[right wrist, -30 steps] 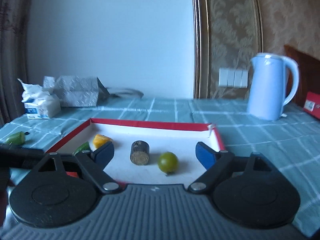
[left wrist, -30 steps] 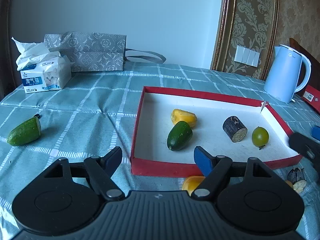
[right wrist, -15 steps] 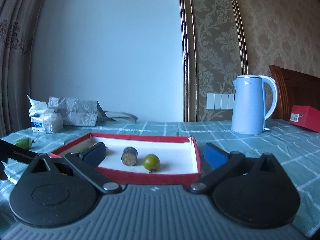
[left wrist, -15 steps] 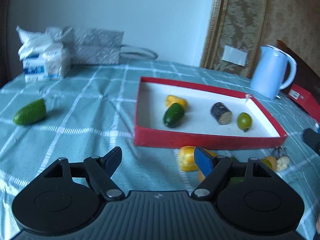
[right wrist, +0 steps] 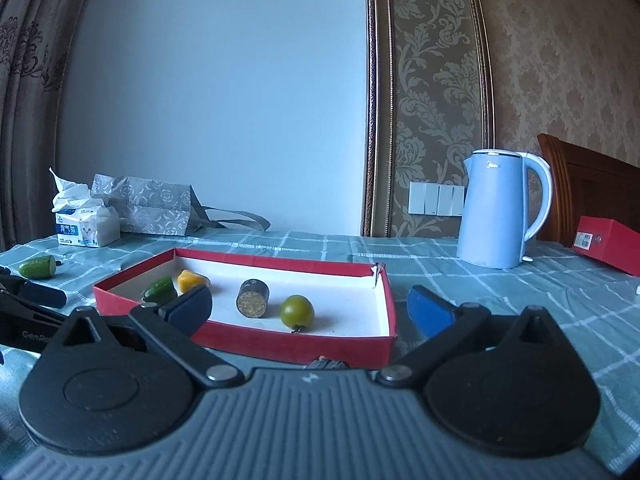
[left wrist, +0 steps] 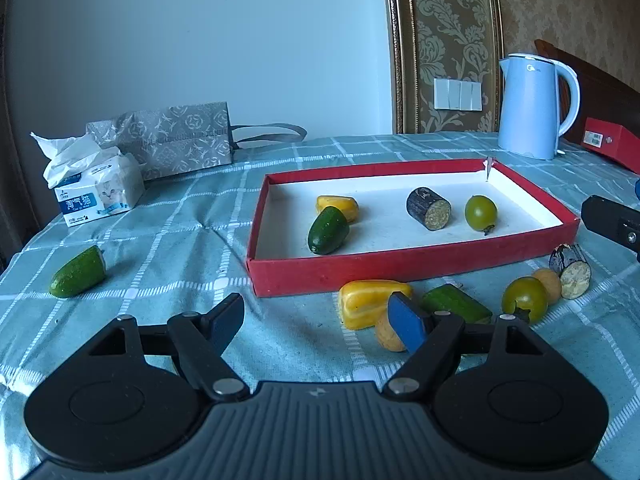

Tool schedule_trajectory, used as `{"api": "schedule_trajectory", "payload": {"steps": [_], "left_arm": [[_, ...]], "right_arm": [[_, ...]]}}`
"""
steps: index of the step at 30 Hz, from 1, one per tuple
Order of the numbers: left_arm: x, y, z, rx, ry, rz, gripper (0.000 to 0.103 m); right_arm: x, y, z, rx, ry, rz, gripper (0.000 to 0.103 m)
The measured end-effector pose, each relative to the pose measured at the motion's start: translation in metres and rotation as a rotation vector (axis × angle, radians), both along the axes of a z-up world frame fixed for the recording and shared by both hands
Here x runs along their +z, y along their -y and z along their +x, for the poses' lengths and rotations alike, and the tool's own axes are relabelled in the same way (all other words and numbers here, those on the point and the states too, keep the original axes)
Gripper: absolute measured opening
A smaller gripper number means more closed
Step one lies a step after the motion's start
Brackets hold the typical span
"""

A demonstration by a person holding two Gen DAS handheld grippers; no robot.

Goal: Organize fruits
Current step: 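Move the left gripper to the brown kiwi beside the tray and close on it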

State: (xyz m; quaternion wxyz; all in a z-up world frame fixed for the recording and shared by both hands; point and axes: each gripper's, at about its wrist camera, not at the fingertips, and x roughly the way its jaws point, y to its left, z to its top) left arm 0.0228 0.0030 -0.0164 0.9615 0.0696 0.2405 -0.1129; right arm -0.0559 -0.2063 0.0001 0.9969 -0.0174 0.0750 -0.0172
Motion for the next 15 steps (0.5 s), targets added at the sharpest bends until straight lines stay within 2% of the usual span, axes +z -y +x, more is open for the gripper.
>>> {"api": "schedule_trajectory", "payload": {"steps": [8, 15], "left_arm": [[0.0005, -0.0005, -0.0056, -0.111, -0.026, -0.036, 0.079], [-0.0053, 0.0072, -0.0013, -0.102, -0.05, 0.001, 0.079]], "right_arm": [[0.0002, 0.0011, 0.0011, -0.004, -0.009, 0.009, 0.103], [0.0002, 0.0008, 0.002, -0.002, -0.012, 0.009, 0.103]]}}
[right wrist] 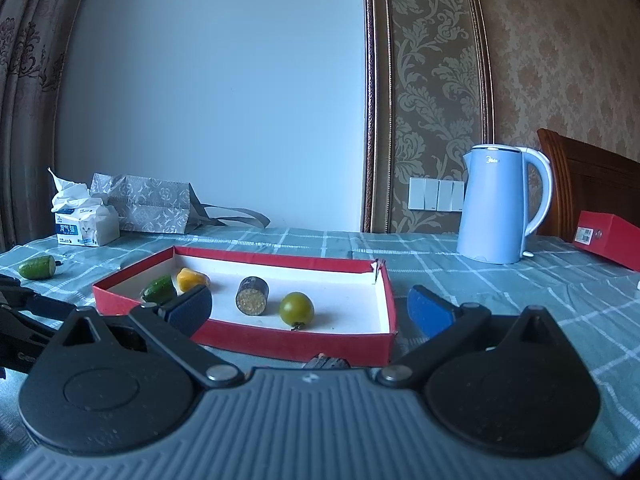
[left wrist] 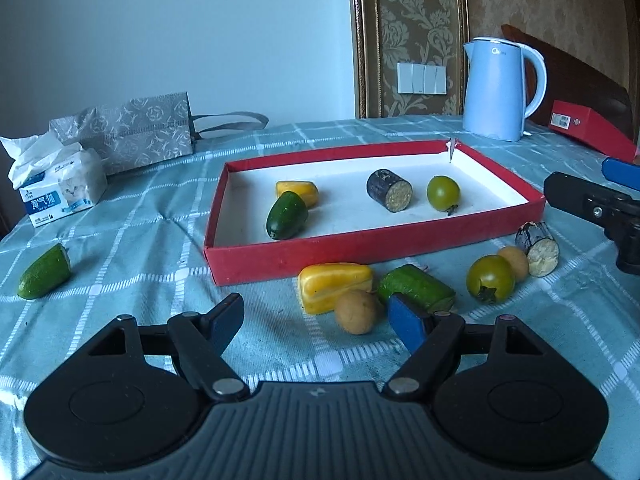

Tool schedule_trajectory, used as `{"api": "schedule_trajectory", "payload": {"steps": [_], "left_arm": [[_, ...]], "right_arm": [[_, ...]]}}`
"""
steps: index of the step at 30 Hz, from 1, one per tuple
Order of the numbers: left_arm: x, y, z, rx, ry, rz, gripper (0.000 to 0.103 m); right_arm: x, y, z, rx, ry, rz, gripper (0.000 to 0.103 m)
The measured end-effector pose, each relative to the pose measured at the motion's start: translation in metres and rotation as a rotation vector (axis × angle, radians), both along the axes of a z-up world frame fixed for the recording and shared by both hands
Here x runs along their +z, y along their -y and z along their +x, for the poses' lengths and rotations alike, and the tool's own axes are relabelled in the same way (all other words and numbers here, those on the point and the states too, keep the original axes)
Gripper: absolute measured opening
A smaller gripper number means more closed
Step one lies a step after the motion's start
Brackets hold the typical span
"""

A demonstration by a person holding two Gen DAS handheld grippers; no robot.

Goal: Organize fruits
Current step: 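Move the left gripper to the brown kiwi beside the tray and close on it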

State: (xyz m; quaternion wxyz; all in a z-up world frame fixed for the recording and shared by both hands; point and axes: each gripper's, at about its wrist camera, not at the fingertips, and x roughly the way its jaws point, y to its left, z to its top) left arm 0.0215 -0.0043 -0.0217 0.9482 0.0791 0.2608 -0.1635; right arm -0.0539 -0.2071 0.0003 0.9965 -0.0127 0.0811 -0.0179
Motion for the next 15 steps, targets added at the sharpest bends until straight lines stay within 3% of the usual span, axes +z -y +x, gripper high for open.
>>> {"api": "schedule_trajectory", "payload": {"steps": [2, 6, 15], "left_arm": [[0.0, -0.001, 0.002, 0.0, -0.014, -0.005, 0.079], [0.0, -0.005, 0.005, -0.028, -0.061, -0.054, 0.055], [-0.004, 0.008, 0.005, -0.053, -0.072, -0.015, 0.038]], "right_arm": [[0.0, 0.0, 0.0, 0.0, -0.002, -0.002, 0.103], [0.0, -0.001, 0.001, 0.0, -0.001, -0.002, 0.103], [-0.002, 0.001, 0.0, -0.003, -0.002, 0.005, 0.103]]}}
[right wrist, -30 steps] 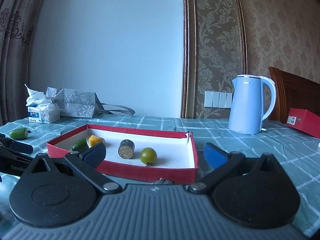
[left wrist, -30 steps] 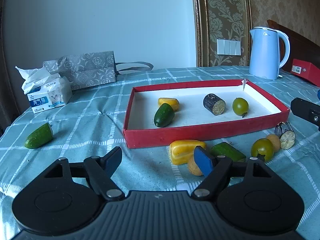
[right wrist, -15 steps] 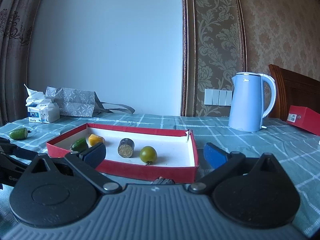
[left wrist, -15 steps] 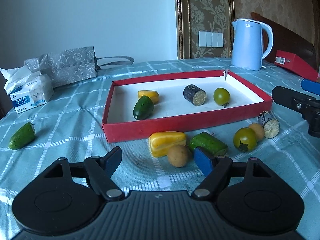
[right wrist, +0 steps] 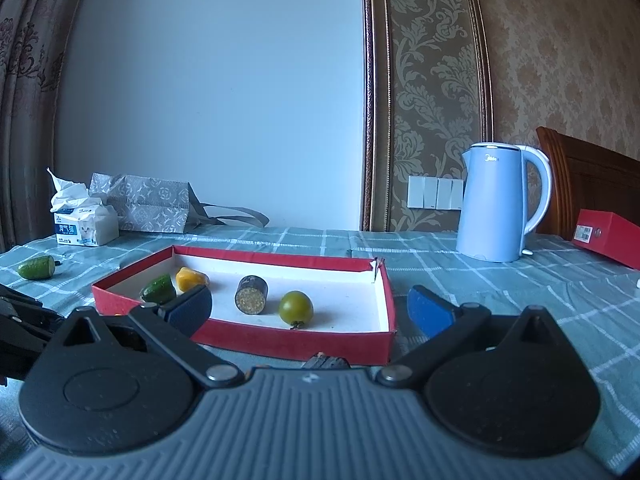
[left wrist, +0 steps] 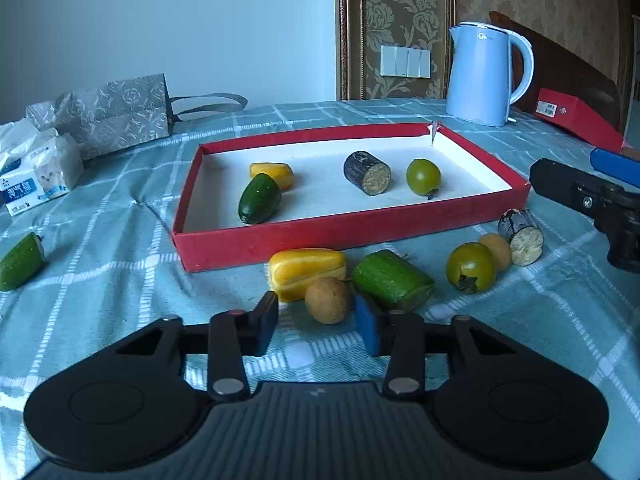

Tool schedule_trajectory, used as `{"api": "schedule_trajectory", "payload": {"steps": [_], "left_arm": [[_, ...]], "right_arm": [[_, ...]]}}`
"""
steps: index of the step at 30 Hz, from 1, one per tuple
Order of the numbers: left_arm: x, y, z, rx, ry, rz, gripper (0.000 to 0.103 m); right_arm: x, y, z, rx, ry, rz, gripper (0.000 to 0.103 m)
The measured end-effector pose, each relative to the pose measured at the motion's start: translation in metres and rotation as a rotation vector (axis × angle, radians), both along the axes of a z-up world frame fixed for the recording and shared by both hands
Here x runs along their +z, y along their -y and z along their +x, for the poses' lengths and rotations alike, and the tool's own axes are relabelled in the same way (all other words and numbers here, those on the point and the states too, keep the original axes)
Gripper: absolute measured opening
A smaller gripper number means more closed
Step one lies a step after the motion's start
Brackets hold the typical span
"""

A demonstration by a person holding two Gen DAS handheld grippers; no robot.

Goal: Organize fruits
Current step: 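Move the left gripper to the brown kiwi beside the tray and close on it, then hold the kiwi with the left gripper while the right grasps a dark eggplant chunk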

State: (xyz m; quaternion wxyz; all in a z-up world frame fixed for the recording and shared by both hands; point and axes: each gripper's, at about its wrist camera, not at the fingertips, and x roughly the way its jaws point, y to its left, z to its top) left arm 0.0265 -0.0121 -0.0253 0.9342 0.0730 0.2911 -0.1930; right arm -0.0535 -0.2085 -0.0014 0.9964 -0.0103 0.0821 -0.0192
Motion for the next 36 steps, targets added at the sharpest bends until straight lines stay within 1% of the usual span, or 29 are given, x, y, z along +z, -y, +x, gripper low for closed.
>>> {"api": "schedule_trajectory", "payload": {"steps": [1, 2, 4, 6, 11, 14, 15, 16, 19, 21, 24, 26, 27, 28, 30, 31, 36], "left_arm": [[0.0, 0.001, 0.001, -0.002, -0.004, -0.002, 0.034], [-0.001, 0.002, 0.001, -0.007, -0.004, 0.002, 0.032], [-0.001, 0.007, -0.001, -0.014, 0.006, 0.022, 0.026], [-0.002, 0.01, -0.002, -0.017, 0.016, 0.038, 0.026], [-0.002, 0.009, -0.001, -0.017, 0.013, 0.026, 0.026], [-0.003, 0.01, -0.002, -0.018, 0.021, 0.033, 0.025], [-0.003, 0.011, -0.002, -0.019, 0.023, 0.035, 0.025], [-0.003, 0.01, -0.002, -0.019, 0.021, 0.032, 0.025], [-0.003, 0.009, -0.001, -0.02, 0.017, 0.024, 0.025], [-0.003, 0.008, 0.0, -0.021, 0.017, 0.026, 0.025], [-0.003, 0.009, -0.001, -0.021, 0.018, 0.026, 0.025], [-0.003, 0.008, 0.0, -0.021, 0.018, 0.026, 0.025], [-0.003, 0.009, -0.001, -0.021, 0.017, 0.025, 0.025], [-0.003, 0.008, 0.0, -0.021, 0.017, 0.024, 0.025], [-0.003, 0.009, -0.001, -0.021, 0.018, 0.026, 0.025], [-0.003, 0.009, -0.001, -0.021, 0.017, 0.026, 0.025], [-0.003, 0.009, 0.0, -0.02, 0.017, 0.025, 0.025]], "right_arm": [[0.0, 0.0, 0.0, 0.001, 0.0, 0.0, 0.103], [0.0, 0.0, 0.0, 0.001, 0.0, 0.0, 0.103], [0.0, 0.0, 0.0, 0.002, 0.0, -0.001, 0.103], [0.0, -0.001, 0.0, 0.002, -0.001, -0.001, 0.103], [0.0, 0.0, 0.0, 0.002, -0.002, 0.001, 0.103], [0.001, 0.004, -0.002, -0.003, 0.001, 0.022, 0.103], [0.002, 0.008, -0.004, -0.005, -0.003, 0.039, 0.103], [0.002, 0.015, -0.007, 0.003, -0.008, 0.077, 0.103], [-0.002, 0.039, -0.019, 0.061, -0.041, 0.19, 0.103], [-0.004, 0.052, -0.027, 0.048, -0.058, 0.216, 0.103], [-0.006, 0.058, -0.03, 0.023, -0.098, 0.184, 0.101], [-0.007, 0.059, -0.03, 0.037, -0.123, 0.175, 0.094], [-0.007, 0.058, -0.03, 0.045, -0.136, 0.165, 0.093], [-0.007, 0.055, -0.029, 0.044, -0.147, 0.146, 0.093], [-0.007, 0.047, -0.022, 0.019, -0.184, 0.088, 0.085], [-0.007, 0.045, -0.018, 0.01, -0.206, 0.073, 0.085], [-0.008, 0.042, 0.002, 0.023, -0.287, 0.109, 0.085]]}}
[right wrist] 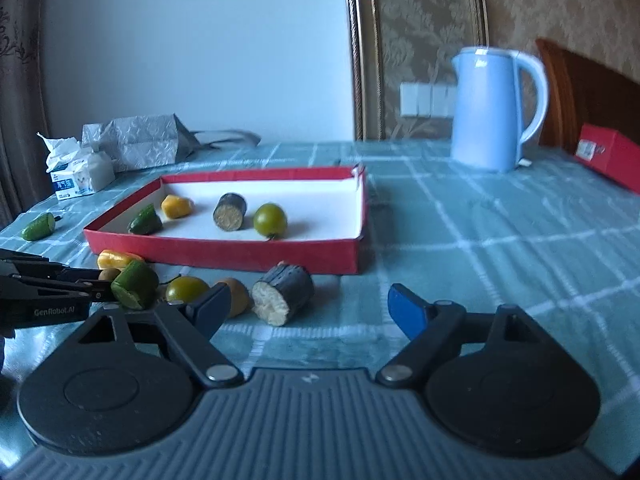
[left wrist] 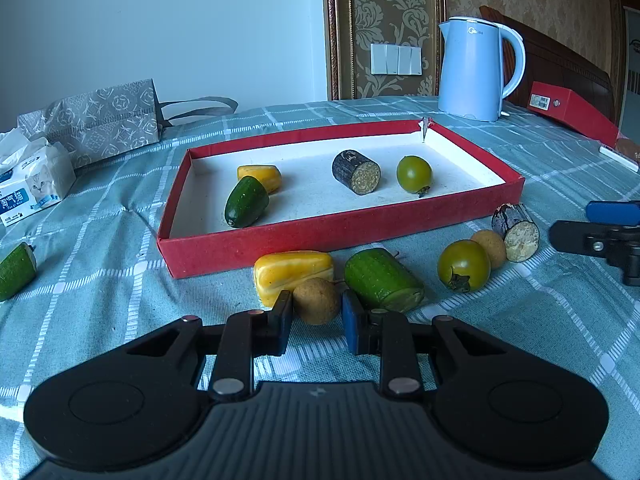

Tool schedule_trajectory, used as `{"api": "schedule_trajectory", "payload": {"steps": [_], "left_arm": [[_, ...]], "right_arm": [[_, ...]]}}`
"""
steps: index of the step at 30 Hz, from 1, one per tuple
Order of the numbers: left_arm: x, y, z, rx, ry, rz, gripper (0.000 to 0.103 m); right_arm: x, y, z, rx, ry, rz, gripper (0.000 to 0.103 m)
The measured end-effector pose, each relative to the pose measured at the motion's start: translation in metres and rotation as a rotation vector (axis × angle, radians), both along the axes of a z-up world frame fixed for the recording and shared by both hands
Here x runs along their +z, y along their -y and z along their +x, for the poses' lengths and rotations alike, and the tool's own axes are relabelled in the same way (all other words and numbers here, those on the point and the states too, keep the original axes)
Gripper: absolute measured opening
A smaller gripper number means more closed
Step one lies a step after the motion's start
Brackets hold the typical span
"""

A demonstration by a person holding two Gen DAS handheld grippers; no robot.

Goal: Organize fruits
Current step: 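Hold the kiwi with the left gripper while the right grasps a dark eggplant chunk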

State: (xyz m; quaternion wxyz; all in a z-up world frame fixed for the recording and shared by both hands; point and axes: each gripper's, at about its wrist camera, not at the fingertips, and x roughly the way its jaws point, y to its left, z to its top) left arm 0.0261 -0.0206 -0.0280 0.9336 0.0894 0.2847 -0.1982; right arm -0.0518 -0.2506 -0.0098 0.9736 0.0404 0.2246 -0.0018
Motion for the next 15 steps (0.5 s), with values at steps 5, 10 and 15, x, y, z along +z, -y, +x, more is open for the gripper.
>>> {"api": "schedule_trajectory", "payload": {"steps": [5, 10, 15], "left_arm": [[0.0, 0.0, 0.0, 0.0, 0.0, 0.0, 0.025], [0.0, 0.0, 0.0, 0.0, 0.0, 0.002, 0.025], [0.0, 0.0, 0.0, 0.0, 0.0, 0.001, 0.025]], "right_arm": [[-0.003, -0.005, 0.016, 0.029, -0.023, -0.034, 0.084], [-0.003, -0.005, 0.034, 0.087, -0.059, -0.095, 0.083], [-0.007, -0.006, 0.045, 0.164, -0.07, -0.16, 0.083]]}}
